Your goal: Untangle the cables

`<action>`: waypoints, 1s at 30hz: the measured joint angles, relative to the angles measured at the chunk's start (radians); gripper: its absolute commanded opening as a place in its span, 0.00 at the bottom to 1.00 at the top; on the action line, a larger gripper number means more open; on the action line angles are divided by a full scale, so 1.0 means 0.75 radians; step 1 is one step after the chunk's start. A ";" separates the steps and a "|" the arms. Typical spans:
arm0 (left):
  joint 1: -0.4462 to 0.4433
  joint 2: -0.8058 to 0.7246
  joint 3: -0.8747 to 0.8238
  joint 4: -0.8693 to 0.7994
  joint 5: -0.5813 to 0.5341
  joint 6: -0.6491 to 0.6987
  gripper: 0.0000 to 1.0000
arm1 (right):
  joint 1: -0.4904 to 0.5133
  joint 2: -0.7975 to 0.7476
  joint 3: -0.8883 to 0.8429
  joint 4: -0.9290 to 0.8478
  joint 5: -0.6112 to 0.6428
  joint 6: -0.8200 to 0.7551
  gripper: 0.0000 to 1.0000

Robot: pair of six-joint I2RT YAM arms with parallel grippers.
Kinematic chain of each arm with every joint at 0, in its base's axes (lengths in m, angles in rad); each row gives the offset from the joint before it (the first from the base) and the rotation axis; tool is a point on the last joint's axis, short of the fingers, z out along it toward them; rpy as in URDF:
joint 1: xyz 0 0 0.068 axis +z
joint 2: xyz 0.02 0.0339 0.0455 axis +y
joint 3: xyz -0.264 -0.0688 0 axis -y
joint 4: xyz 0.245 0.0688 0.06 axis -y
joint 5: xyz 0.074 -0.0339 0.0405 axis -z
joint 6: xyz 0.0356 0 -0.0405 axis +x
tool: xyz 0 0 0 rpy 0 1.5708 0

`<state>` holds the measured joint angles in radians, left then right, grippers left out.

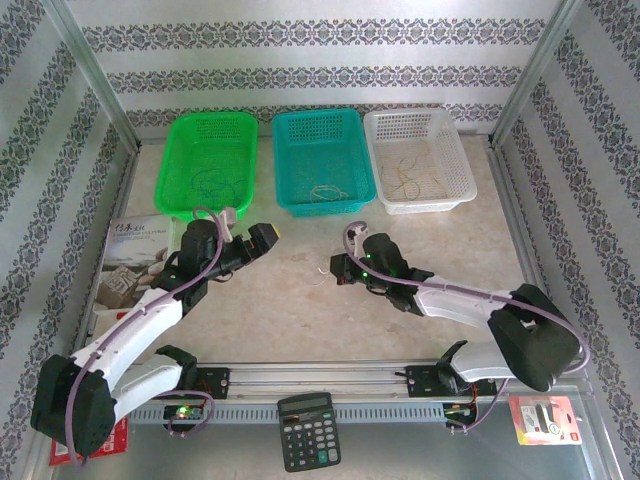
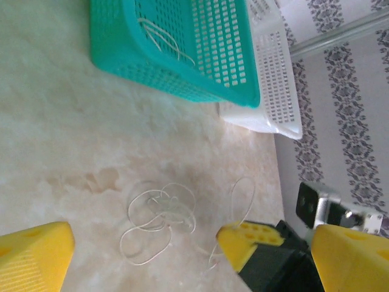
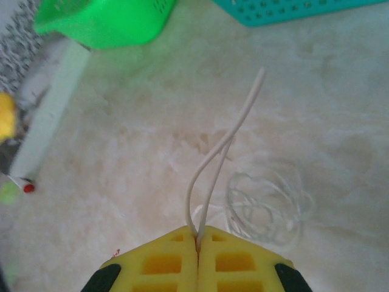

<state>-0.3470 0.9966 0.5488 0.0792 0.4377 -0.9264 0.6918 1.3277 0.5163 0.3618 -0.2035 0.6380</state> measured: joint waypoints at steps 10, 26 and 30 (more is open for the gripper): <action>-0.175 0.042 -0.058 0.270 0.059 -0.154 0.79 | -0.013 -0.115 -0.018 0.070 -0.042 0.174 0.00; -0.366 0.353 -0.034 0.575 0.012 -0.220 0.58 | -0.013 -0.147 -0.046 0.114 -0.076 0.254 0.00; -0.400 0.389 -0.010 0.614 -0.002 -0.227 0.54 | -0.013 -0.147 -0.047 0.123 -0.076 0.262 0.00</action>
<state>-0.6468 1.2881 0.5415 0.5400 0.4366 -1.0966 0.6823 1.2175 0.4812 0.4538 -0.2604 0.8349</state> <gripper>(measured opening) 0.553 0.056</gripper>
